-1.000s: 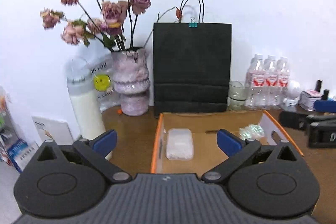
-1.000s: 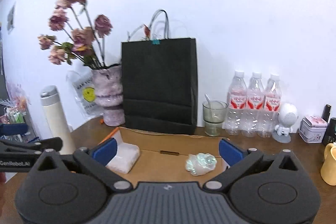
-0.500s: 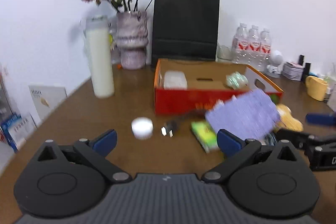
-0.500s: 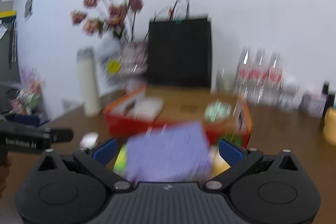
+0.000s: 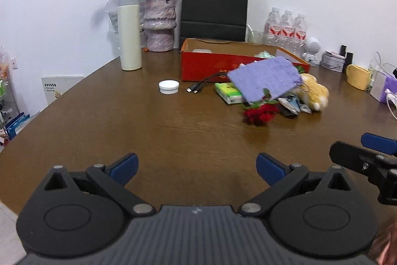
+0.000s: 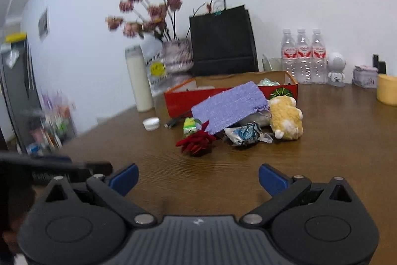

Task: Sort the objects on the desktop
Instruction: 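Move both tools back toward the remaining items on the table, then grasp the red rose with the left tool while the right tool grasps the yellow plush dog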

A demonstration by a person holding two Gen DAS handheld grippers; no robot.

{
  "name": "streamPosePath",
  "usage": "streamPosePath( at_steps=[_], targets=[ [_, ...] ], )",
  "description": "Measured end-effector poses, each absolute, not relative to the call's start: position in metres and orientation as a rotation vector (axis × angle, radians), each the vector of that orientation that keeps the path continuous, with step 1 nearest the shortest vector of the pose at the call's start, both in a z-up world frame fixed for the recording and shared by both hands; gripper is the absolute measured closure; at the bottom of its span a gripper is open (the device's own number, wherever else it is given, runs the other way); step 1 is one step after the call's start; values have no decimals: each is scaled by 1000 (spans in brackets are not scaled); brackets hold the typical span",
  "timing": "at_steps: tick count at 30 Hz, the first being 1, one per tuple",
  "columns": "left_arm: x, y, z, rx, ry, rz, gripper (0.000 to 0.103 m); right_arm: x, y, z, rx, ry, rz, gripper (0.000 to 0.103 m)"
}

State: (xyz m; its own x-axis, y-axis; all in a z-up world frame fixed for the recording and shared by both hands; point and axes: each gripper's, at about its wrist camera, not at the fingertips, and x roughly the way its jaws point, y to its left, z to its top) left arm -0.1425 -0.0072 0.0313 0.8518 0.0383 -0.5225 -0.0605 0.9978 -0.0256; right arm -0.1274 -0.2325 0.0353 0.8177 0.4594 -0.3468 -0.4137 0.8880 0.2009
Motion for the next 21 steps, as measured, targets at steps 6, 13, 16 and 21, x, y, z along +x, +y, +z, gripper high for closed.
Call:
streamPosePath(
  at_steps=[6, 13, 16, 21],
  targets=[
    [-138, -16, 24, -42, 566, 20, 0, -129, -235, 35, 80, 418, 462, 0],
    [-91, -34, 39, -48, 511, -60, 0, -104, -257, 41, 145, 422, 328, 0],
    [-48, -53, 45, -35, 515, -110, 7, -85, -269, 41, 191, 435, 303, 0],
    [9, -67, 39, -46, 578, -204, 32, -62, -277, 36, 175, 478, 277, 1]
  ],
)
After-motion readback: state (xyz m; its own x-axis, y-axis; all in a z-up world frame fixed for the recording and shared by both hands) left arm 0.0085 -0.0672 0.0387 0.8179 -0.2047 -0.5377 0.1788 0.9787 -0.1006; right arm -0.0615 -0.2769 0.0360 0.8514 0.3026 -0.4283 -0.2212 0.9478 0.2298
